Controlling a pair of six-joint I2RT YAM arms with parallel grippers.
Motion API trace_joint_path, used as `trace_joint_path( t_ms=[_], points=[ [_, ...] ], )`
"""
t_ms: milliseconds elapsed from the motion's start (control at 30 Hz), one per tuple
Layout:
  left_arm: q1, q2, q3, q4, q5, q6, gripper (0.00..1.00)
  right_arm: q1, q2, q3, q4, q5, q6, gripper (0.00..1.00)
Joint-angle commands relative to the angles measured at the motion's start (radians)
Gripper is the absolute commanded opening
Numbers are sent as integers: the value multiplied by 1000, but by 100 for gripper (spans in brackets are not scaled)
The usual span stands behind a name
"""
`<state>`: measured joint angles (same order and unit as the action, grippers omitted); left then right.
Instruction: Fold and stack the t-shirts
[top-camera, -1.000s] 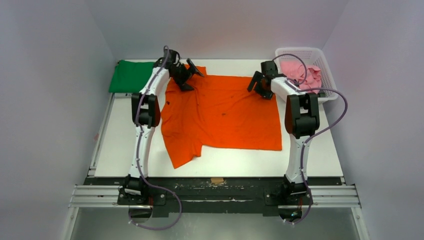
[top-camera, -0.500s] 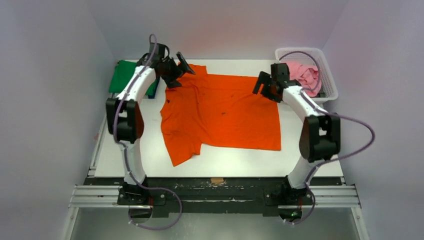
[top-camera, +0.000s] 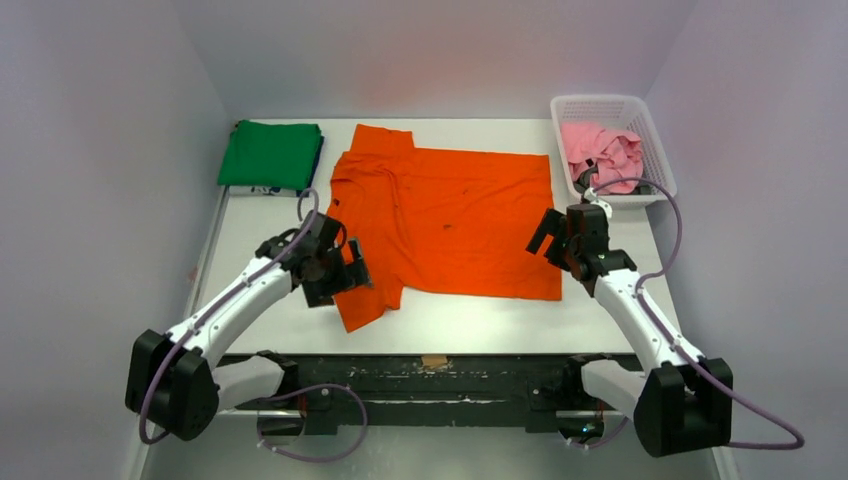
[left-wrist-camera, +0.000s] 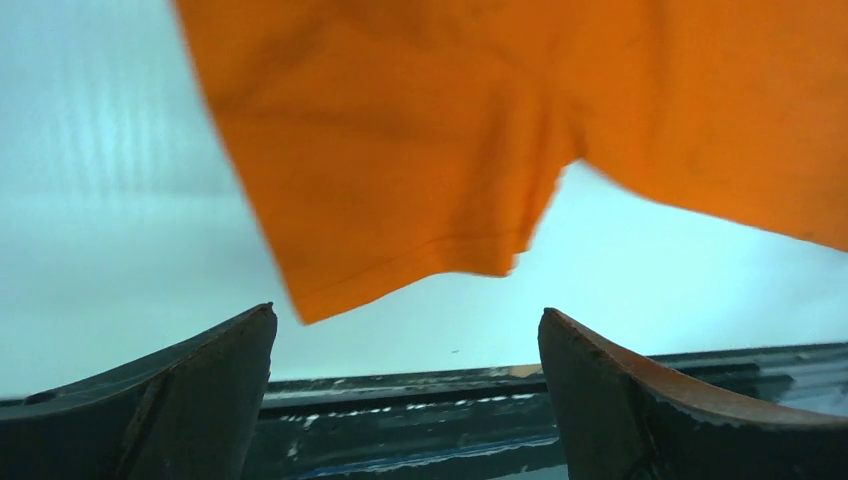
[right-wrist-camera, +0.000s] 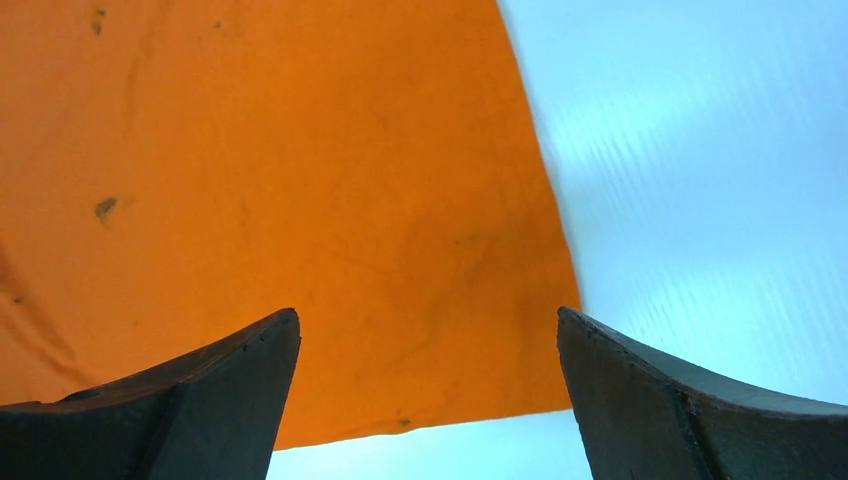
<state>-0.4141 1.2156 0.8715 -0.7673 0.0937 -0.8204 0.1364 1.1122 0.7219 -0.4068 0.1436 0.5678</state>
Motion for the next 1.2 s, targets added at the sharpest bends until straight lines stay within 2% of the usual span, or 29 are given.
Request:
trace_joint_path(
  t_ms=[0, 133, 400, 500, 567, 767, 833, 900, 933, 1167],
  points=[
    [-21, -171, -124, -86, -124, -103, 100, -4, -99, -54, 34, 76, 35, 99],
    [-45, -181, -215, -51, -100, -159, 96, -3, -110, -81, 53, 66, 38, 99],
    [-70, -46, -244, 39, -58, -182, 61, -3, -55, -66, 49, 72, 32, 97],
    [-77, 16, -241, 70, -52, -183, 52, -3, -49, -65, 47, 89, 30, 97],
    [-82, 58, -240, 86, -46, -183, 50, -4, -50, -64, 42, 105, 29, 97],
    [-101, 169, -219, 80, -32, -170, 30, -3, -57, -67, 35, 139, 29, 97],
    [-102, 189, -224, 82, -37, -170, 22, -3, -56, -66, 31, 148, 29, 97],
    [-105, 197, -219, 77, -32, -170, 5, -4, -49, -66, 25, 159, 30, 97],
    [-108, 193, -216, 67, -33, -175, 0, -3, -47, -63, 16, 162, 34, 97],
    [-112, 31, -236, -93, -90, -195, 0, -3, -49, -53, -144, 158, 127, 94]
  ],
)
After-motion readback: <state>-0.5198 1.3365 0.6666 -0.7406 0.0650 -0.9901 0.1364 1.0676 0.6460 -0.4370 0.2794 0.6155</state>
